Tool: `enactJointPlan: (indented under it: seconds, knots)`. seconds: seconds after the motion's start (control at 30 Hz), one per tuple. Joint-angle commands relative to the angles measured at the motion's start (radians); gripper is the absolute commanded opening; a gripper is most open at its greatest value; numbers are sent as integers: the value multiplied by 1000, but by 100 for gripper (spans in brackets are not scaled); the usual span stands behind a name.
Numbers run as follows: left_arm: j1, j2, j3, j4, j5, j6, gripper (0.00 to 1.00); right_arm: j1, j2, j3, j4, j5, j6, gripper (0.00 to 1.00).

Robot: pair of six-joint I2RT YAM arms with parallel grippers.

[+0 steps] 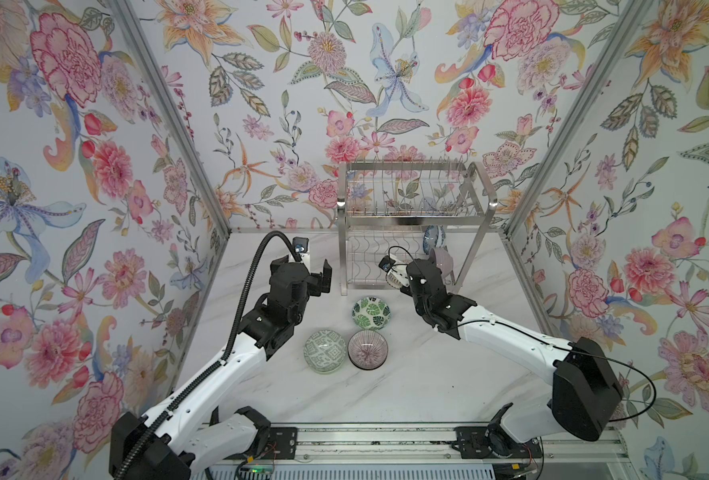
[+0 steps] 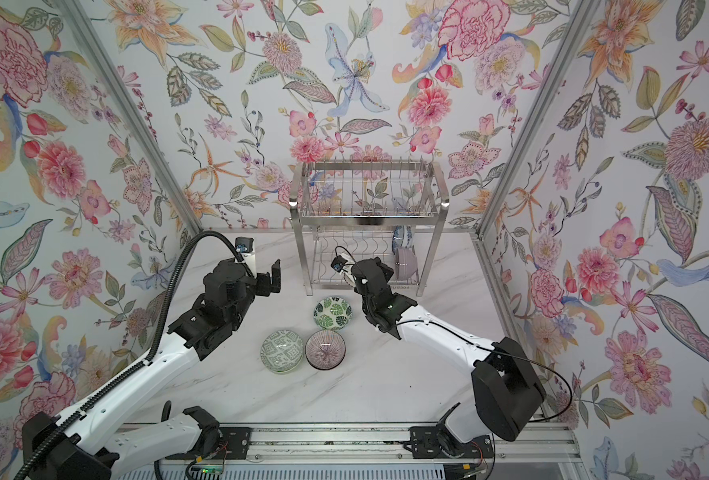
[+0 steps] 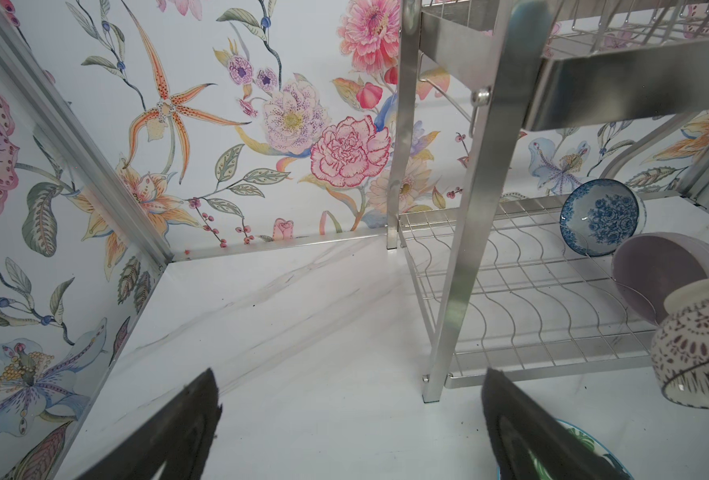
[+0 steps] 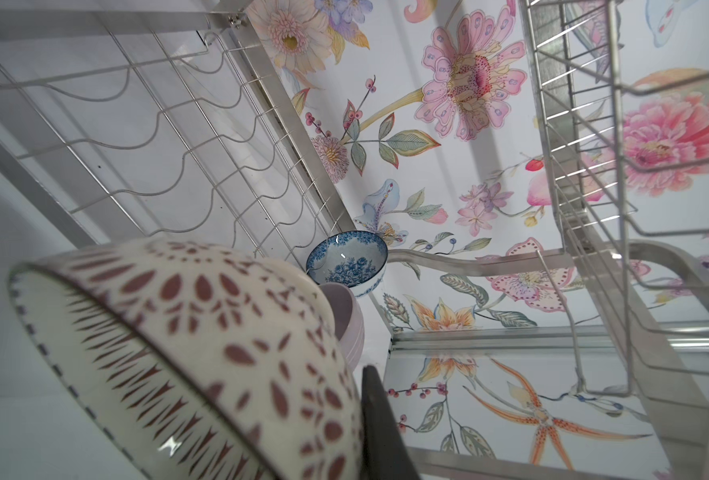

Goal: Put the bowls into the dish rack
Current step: 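Carry the patterned bowl into the rack's lower tier with the right gripper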

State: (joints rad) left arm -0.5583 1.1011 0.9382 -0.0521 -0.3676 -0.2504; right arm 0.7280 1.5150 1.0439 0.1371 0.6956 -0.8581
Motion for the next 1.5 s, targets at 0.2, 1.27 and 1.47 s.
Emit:
enactJointPlan:
  seconds: [0.2, 1.27, 1.47]
  knots:
    - [26, -11, -22, 16, 44, 7, 99, -51, 190, 181, 199, 90, -123, 0]
    - [61, -91, -75, 14, 50, 17, 99, -186, 849, 796, 409, 375, -349, 0]
    - [73, -89, -84, 24, 63, 16, 99, -202, 923, 906, 391, 404, -370, 0]
